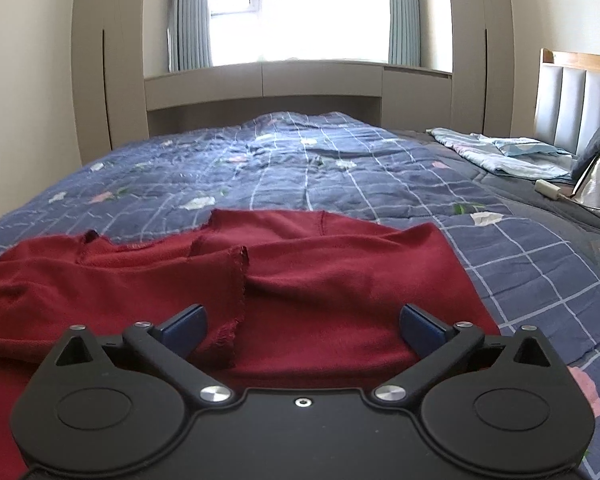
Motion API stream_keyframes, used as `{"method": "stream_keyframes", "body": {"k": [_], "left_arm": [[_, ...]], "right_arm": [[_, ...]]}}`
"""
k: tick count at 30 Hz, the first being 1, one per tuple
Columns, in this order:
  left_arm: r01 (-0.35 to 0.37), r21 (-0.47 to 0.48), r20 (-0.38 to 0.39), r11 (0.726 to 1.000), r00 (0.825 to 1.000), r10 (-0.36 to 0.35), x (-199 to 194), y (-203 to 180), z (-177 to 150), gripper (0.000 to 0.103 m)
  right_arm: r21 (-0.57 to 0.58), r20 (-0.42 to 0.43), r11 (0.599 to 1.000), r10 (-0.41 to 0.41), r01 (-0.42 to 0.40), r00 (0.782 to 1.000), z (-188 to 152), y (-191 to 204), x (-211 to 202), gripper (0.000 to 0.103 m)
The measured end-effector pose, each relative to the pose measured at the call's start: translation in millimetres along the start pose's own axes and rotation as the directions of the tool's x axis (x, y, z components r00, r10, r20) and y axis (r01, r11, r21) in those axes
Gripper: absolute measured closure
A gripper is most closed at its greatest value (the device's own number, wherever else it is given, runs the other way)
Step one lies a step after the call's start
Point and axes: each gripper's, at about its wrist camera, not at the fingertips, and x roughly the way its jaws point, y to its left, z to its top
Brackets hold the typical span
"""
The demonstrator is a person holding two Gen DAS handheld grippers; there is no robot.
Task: Fold small clothes
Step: 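Open both grippers and lift them away from the sweater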
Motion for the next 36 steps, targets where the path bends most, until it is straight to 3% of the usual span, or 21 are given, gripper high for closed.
{"method": "stream_keyframes", "body": {"k": [4, 7, 11, 13, 17, 24, 30, 36], "left_arm": [[0.031, -0.102, 0.039, 0.994, 0.999, -0.027, -12, 12, 5, 0.001], [0.038, -0.165, 0.004, 0.986, 0.999, -0.038, 3, 15, 14, 0.001], [-0.066, -0.103, -0.153, 0.992, 0.987, 0.049, 34, 8, 11, 0.0], [-0.072, -0.056, -0.119, 0.996, 0.991, 0.065, 31, 3, 9, 0.001], [-0.06, -0.043, -0.155, 0.997, 0.987, 0.053, 11, 6, 9, 0.001], [0.03, 0.0, -0.115, 1.0, 0.993, -0.03, -79, 15, -21, 0.0], [0.098, 0.122, -0.114, 0.988, 0.99, -0.084, -150, 5, -76, 0.0], [0.159, 0.141, -0.136, 0.977, 0.981, -0.14, -199, -5, -125, 0.0]], "right_arm": [[-0.042, -0.009, 0.998, -0.036, 0.036, 0.999, -2, 6, -1, 0.001], [-0.068, -0.013, 0.996, -0.052, 0.051, 0.999, -4, 9, -3, 0.001], [-0.061, -0.025, 0.997, -0.048, 0.046, 0.999, -5, 6, -5, 0.001], [-0.053, -0.033, 0.998, -0.035, 0.033, 0.999, -5, 4, -6, 0.001], [0.02, -0.079, 0.998, 0.067, -0.066, 0.995, 1, -16, -18, 0.001], [-0.093, -0.055, 0.975, 0.198, -0.202, 0.979, -20, -50, -120, 0.001], [-0.197, -0.007, 0.949, 0.248, -0.245, 0.969, -64, -70, -222, 0.001], [-0.242, -0.004, 0.93, 0.285, -0.277, 0.959, -103, -77, -284, 0.001]]}}
